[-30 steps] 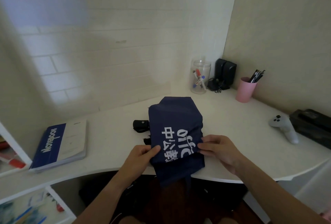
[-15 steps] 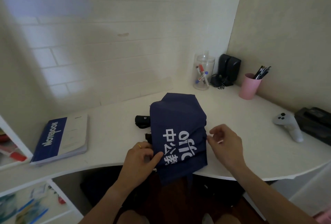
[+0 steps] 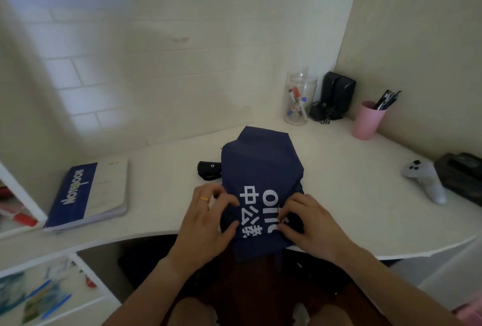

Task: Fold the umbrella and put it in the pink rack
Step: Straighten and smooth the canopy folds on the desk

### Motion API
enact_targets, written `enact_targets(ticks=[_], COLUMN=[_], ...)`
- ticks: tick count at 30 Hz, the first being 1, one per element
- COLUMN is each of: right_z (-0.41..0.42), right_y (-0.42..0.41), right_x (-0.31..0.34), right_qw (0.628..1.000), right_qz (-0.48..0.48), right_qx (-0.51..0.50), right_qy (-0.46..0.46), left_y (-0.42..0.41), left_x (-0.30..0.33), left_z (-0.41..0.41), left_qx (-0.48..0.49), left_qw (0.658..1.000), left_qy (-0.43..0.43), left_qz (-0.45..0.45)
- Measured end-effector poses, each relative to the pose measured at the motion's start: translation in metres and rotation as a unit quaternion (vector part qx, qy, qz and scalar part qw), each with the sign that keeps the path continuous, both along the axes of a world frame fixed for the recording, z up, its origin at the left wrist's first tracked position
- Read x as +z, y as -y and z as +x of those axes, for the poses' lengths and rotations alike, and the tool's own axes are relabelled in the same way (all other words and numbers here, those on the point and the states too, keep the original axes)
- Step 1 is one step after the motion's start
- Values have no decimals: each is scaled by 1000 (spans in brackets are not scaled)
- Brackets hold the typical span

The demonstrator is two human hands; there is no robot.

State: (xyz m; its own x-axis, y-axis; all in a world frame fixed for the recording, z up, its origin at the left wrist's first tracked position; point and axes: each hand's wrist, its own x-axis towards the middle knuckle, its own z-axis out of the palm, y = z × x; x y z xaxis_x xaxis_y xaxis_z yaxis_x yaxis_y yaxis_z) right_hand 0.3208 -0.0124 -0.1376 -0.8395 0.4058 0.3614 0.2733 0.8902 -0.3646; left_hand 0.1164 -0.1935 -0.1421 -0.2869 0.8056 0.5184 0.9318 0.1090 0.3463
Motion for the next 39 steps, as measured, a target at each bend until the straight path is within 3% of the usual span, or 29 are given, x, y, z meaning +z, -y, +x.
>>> enact_targets(ticks=[3,6,11,15,19,22,26,31,37,39], right_z=[0,-12,-61,-112,-136,-142,-148,-145,-108,-85], right_y=[1,-6,-56,-101,-126,-136,-143,-150,-104,-85], right_x=[3,24,82,109,99,82,80,115,150,144], right_qw=[1000,996,962,956,904,928,978,982,991,994], right_qz=[-12,-73,-105,-229,-347,-259,-117,-103,-68,-14], right_qx=[-1,-48,-205,-183,-188,-143,-135,-137,8,40], right_qy=[23,36,-146,-26,162,229,103,-77,-119,-104], left_y=[-4,-10,-15,-16,-18,-20,-32,-56,-55,-50], left_x=[9,6,7,8,6,8,1,-5,-10,-8], left_z=[-5,-9,-9,-10,-12,-16,-33,-48,-39,-30], left_qx=[-114,-160,-174,-182,-179,-179,-187,-180,-183,-174], left_qw=[984,967,961,961,968,968,968,971,967,969], left_qy=[-125,-156,-148,-140,-90,-73,-75,-100,-139,-141], left_qz=[-57,-122,-157,-154,-152,-163,-149,-122,-111,-103])
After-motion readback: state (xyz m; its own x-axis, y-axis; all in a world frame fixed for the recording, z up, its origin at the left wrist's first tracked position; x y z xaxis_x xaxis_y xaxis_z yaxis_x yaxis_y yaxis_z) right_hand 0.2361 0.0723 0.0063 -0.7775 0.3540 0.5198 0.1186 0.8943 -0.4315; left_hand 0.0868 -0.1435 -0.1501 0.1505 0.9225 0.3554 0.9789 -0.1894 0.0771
